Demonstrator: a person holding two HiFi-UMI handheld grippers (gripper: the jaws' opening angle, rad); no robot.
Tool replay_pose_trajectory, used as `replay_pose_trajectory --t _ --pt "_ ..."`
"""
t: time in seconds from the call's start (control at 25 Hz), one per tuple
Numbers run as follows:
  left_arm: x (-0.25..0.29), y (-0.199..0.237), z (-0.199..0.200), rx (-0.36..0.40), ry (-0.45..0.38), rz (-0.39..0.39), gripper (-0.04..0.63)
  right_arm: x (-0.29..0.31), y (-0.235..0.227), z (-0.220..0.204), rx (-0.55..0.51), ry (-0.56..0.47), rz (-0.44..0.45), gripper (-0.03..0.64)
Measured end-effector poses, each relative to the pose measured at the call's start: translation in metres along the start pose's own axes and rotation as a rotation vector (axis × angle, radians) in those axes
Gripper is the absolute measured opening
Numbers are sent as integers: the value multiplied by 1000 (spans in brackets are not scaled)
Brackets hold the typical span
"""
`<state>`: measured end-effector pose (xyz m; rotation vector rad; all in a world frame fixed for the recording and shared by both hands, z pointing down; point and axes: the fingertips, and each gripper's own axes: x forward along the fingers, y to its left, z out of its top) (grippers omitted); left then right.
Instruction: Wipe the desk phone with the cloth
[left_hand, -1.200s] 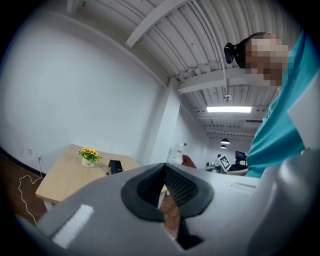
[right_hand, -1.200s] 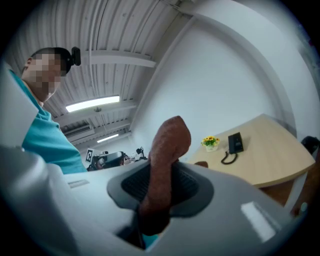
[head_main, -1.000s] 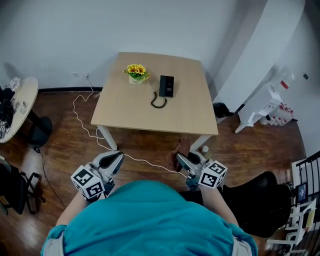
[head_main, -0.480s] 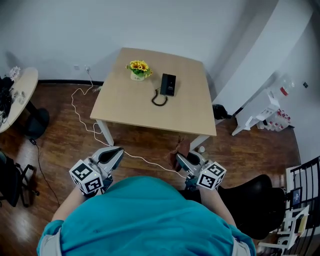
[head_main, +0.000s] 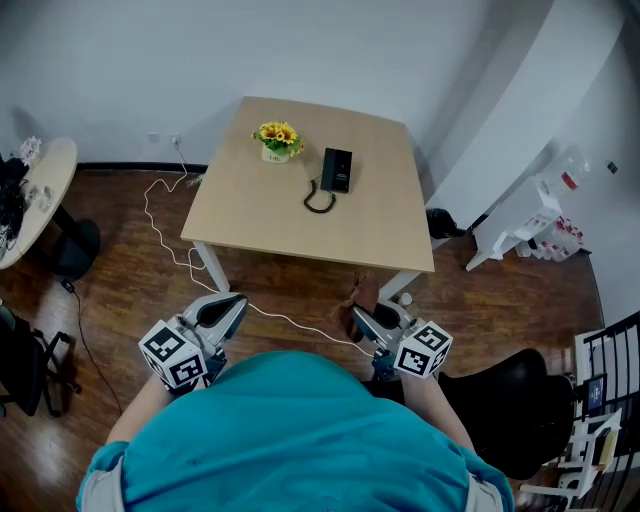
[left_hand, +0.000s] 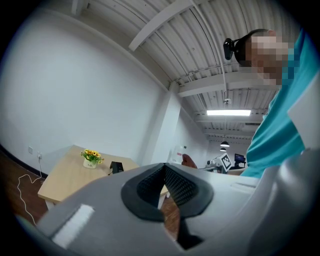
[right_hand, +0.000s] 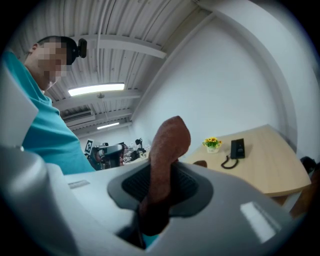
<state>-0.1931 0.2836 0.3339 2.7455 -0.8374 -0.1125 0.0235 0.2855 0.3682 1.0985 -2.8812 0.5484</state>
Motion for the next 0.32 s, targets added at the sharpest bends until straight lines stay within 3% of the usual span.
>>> replay_pose_trajectory --t 0.32 --pt "2 2 -1 -7 -3 4 5 3 -2 -2 -13 8 0 97"
